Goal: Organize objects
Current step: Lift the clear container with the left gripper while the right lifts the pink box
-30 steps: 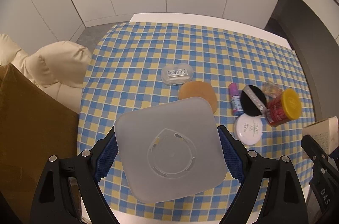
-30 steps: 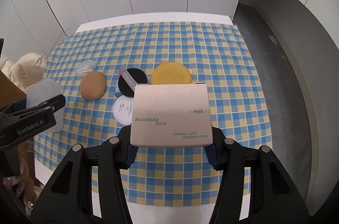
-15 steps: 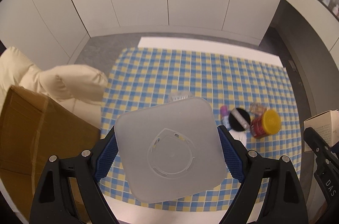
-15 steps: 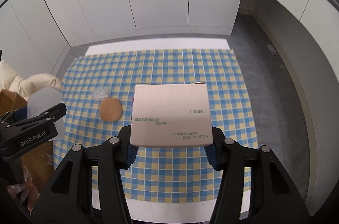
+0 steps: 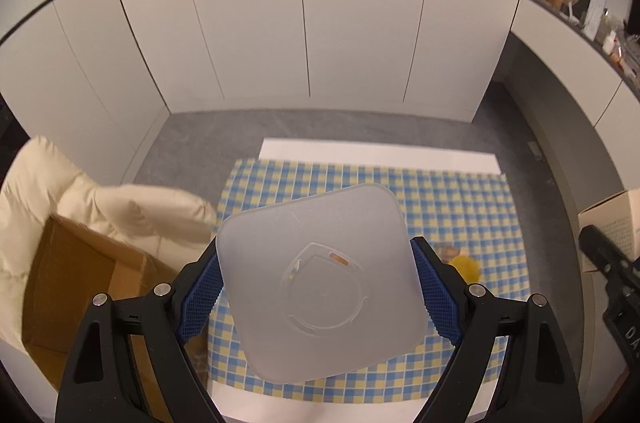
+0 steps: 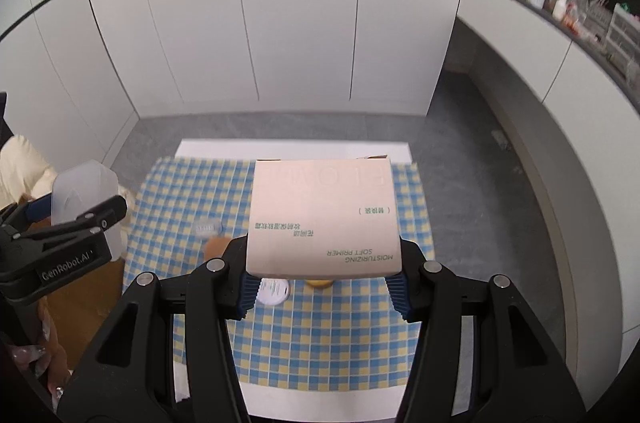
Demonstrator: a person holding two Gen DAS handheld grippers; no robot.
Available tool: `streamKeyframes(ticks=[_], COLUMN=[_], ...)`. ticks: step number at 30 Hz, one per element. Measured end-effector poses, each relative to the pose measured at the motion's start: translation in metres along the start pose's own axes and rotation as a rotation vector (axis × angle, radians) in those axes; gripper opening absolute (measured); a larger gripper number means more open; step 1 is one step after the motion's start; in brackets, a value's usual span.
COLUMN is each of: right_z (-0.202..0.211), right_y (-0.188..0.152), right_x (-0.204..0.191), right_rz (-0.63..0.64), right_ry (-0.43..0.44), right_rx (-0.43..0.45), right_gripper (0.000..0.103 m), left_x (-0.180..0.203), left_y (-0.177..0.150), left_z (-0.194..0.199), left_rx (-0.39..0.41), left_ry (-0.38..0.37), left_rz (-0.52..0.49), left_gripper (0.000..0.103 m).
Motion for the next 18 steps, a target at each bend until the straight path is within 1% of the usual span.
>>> streamKeyframes(ticks=[2,6,11,15,18], right_z=[0.013,0.036,0.069,0.1,0.122], right_y=[0.013,0.037,0.063,0.081,0.092], right_x=[0.001,0.0,0.0,-0.002,-0.003], right_rz=[0.005,0.008,0.002,0.025,0.036], right_ry=[-0.007,-0.01,-0.003,-0.006,0.002], right_rx=[0.029,0.069,0.114,0.159,0.186], right_gripper=[0.054,0.054,0.054,0.054,0.054], left_x=[0.003,0.007,0.01,0.01,0.014], left_y=[0.009,0.027,0.051,0.075,0.086], left_z=[0.012,0.038,0.07,0.107,0.132], left_rx=[0.012,0.044,0.071,0.128,0.17], left_ry=[-0.018,-0.019,-0.066,-0.053,-0.047], left_rz=[0.004,-0.007,0.006,0.002,-0.01], left_gripper=[0.088,0.088,0.088,0.088,0.088])
Point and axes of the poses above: each gripper's, at about its wrist camera, not at the fingertips, and z roughly against the way its jaws point, x to its right, y to its top, the point moved 9 cm from there along -z, roughly the way its jaws point, and after that the axes turned 2 degrees about -y, right-handed, at the moved point
